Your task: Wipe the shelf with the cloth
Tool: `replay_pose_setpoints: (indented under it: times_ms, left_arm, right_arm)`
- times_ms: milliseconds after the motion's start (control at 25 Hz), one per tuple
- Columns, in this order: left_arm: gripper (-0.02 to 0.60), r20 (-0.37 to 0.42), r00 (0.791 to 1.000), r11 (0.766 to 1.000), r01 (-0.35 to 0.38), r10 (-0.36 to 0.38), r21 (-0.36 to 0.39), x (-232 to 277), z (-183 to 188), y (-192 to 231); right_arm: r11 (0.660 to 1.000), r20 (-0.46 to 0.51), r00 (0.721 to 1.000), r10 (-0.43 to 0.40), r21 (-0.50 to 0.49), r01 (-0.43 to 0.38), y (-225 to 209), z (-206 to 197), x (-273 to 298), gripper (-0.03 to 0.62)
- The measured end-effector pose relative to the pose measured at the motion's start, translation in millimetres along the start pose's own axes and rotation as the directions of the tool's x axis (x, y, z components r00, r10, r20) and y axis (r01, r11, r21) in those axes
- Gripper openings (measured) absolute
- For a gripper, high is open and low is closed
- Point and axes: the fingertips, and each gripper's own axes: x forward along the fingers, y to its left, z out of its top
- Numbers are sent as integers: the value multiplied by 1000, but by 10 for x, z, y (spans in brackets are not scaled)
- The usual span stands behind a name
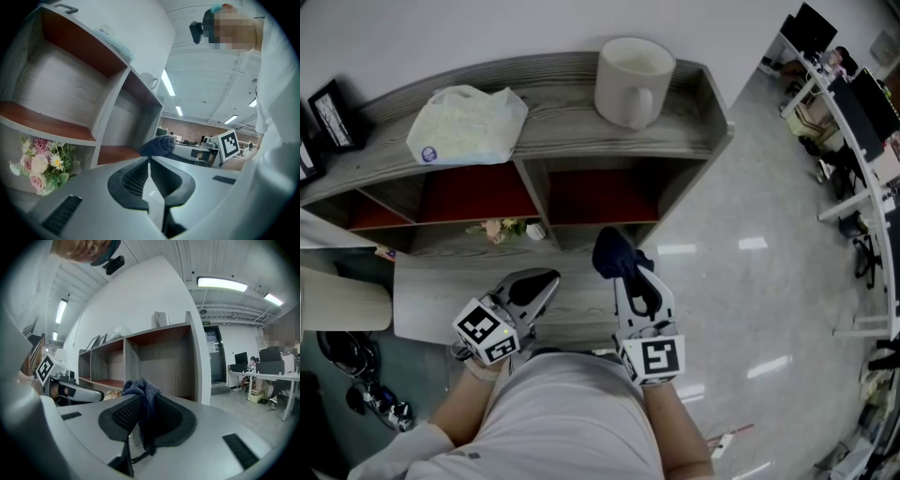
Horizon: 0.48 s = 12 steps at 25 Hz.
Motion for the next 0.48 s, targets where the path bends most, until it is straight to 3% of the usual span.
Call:
replay_pose_setpoints:
  times_ms: [240, 480]
  left_arm:
    - [20, -3, 1000, 1000, 9, -9, -4, -18, -9, 6]
    - [20, 14, 999, 998, 29, -29, -54, -43, -17, -14]
  right_arm:
    - [1000, -3, 1000, 1, 6, -1, 34, -12, 19, 86]
    - [1000, -10, 1000, 7, 9, -7, 49, -33, 30, 86]
